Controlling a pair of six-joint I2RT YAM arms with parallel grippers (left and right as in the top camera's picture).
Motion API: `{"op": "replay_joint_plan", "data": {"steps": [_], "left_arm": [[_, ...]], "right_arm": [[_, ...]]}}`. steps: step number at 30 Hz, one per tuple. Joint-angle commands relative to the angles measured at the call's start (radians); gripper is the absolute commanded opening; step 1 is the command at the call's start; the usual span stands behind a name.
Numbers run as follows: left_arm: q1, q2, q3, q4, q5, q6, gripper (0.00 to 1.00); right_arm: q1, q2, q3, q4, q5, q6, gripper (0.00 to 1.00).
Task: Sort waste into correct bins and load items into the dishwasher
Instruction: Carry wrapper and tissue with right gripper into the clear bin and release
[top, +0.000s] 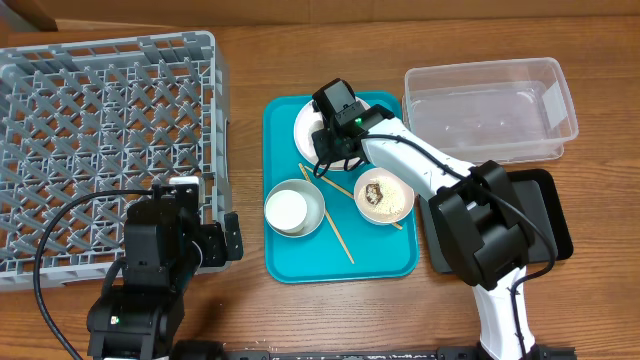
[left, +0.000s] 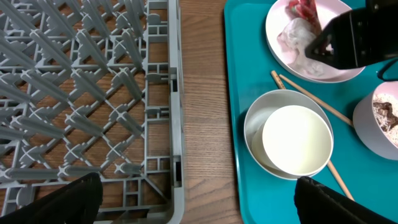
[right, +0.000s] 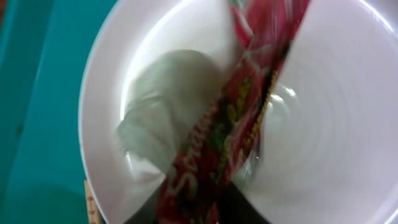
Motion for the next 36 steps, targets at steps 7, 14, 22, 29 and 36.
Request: {"op": "replay_joint_plan", "data": {"steps": [7, 14, 22, 29, 36], "left_arm": [[-0.005, -0.003, 0.019, 0.001, -0.002, -0.004, 1.0], [-0.005, -0.003, 0.019, 0.002, -0.005, -0.003, 1.0], [-0.005, -0.003, 0.019, 0.021, -0.005, -0.003, 1.0], [-0.005, -0.003, 0.019, 0.024, -0.005, -0.003, 1.0], [-0.005, -0.003, 0.019, 0.024, -0.005, -0.003, 1.0]], "right_arm": [[-0.039, -0.128, 0.18, -0.198, 0.035, 0.01, 0.04], [-0.18, -0.296, 0.206, -0.288, 0.035, 0.111, 0.04], [-0.399, -0.315, 0.157, -0.402, 0.023, 0.371, 0.04], [-0.453, -0.313, 0.041, -0.356, 0.017, 0.376, 0.16], [-0.456, -0.329, 0.083, -0.346, 0.005, 0.288, 0.38]]}}
